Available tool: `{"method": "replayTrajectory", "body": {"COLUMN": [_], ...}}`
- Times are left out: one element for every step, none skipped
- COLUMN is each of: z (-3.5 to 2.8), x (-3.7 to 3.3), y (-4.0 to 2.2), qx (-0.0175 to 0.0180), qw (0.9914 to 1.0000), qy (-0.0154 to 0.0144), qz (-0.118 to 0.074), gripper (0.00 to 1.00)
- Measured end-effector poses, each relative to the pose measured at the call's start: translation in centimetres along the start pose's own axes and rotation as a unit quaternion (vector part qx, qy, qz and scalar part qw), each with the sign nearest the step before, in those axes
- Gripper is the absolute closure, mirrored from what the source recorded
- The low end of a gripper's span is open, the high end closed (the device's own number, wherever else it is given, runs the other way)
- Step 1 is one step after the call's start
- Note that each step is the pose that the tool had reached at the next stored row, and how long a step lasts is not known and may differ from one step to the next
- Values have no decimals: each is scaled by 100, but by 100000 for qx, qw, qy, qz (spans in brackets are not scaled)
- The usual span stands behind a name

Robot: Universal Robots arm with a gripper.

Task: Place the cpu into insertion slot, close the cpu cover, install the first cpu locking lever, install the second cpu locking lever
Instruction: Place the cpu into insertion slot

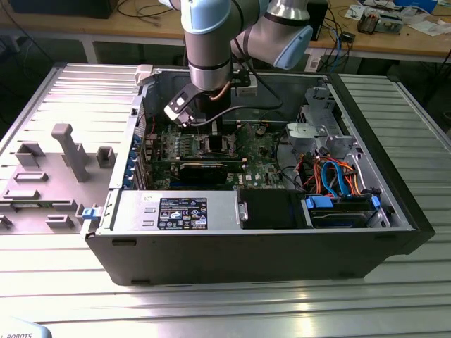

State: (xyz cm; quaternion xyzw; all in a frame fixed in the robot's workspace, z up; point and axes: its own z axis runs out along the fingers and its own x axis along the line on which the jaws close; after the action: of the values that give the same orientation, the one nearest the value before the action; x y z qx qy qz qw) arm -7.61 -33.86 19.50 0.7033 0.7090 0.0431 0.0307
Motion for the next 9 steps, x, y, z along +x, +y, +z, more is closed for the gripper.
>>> {"method": "replayTrajectory", "body": {"z": [0, 1, 2, 3, 3, 4, 4, 5, 7], "x": [0, 0, 0, 0, 0, 0, 0, 0, 0], "y": [0, 0, -1, 0, 0, 0, -1, -1, -1], "qx": [1, 3, 3, 3, 4, 3, 5, 8, 3], "qw": [100000, 100000, 100000, 100000, 100000, 100000, 100000, 100000, 100000], "qy": [-1, -1, 4, 2, 0, 2, 0, 2, 20], "qz": [2, 1, 0, 2, 2, 0, 1, 0, 5], "gripper": [46, 46, 46, 46, 46, 46, 46, 46, 46]}}
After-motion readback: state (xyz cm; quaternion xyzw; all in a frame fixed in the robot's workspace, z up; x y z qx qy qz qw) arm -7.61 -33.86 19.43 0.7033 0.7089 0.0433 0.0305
